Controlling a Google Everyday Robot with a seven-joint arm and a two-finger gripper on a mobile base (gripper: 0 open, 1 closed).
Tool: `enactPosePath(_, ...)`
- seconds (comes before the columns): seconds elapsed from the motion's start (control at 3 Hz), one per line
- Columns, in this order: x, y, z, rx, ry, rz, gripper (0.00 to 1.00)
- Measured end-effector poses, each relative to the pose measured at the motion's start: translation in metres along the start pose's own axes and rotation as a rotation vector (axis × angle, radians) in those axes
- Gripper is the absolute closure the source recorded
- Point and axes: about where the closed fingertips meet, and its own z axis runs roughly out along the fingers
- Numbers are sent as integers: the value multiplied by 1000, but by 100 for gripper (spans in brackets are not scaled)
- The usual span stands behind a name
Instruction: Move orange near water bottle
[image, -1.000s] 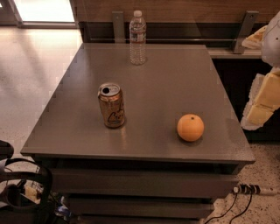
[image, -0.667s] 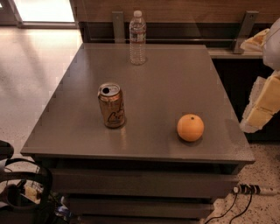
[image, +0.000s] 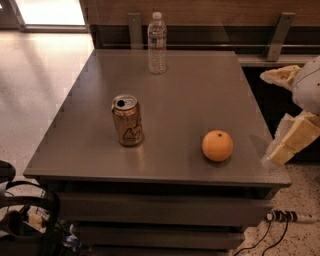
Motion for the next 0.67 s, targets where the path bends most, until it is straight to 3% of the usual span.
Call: enactPosePath(0.67, 27, -9, 62, -124, -212, 69, 0)
